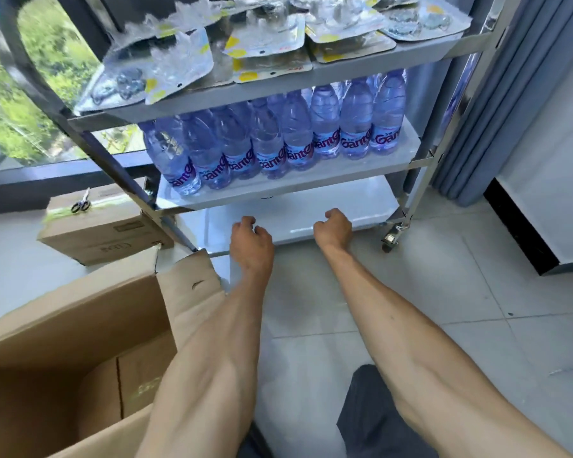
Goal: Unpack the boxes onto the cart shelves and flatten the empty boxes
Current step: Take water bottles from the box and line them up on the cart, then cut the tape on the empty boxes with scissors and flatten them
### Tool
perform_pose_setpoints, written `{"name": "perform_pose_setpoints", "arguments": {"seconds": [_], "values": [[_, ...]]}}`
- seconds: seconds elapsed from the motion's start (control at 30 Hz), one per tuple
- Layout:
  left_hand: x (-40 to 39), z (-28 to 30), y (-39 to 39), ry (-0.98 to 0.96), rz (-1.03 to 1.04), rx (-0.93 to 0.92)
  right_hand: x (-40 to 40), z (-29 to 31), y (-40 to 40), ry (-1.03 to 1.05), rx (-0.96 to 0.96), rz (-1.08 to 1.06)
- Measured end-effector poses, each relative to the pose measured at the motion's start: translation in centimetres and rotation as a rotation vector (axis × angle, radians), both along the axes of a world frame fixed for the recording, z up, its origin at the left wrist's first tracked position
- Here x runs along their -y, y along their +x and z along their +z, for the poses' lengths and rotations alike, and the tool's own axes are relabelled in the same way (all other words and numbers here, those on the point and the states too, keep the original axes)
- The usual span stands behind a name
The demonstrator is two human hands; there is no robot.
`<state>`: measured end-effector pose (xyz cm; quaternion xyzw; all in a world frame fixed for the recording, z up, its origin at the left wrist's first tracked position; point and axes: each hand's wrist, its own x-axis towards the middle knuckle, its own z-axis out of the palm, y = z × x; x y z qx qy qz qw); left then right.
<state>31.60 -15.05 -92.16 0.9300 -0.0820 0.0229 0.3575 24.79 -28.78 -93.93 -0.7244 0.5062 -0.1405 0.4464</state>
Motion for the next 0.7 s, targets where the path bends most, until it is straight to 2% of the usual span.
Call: {"name": "perform_pose_setpoints", "arguments": {"seconds": [0.17,0.27,0.37,0.5,0.57,0.63,0.7], "values": [[-9.6,0.9,2.1,-0.007,0.270,0.043,-9.7,0.7,2.5,0.044,0.054,0.230],[-15.0,0.5,4.1,-0.077,0.483,0.001,-15.7,0.9,4.8,-0.049,0.116,0.345],[-21.0,-1.1,6.5,-0.014,0.622,-0.045,-22.0,1.2,8.4,-0.184,0.186,0.447],[-27.8,-3.1,10.4,0.306,0.495,0.063,-28.7,1.0,14.6,-0.308,0.211,0.618],[-31.1,-3.2,13.7,0.485,0.365,0.019,-31.6,-0.1,17.8,-0.370,0.067,0.722],[-33.7,-3.5,16.4,0.653,0.253,-0.095,-33.4,-1.5,19.5,-0.426,-0.169,0.805],[-35.5,-4.3,18.0,0.744,0.202,-0.174,-34.4,-2.8,20.1,-0.482,-0.347,0.847]]}}
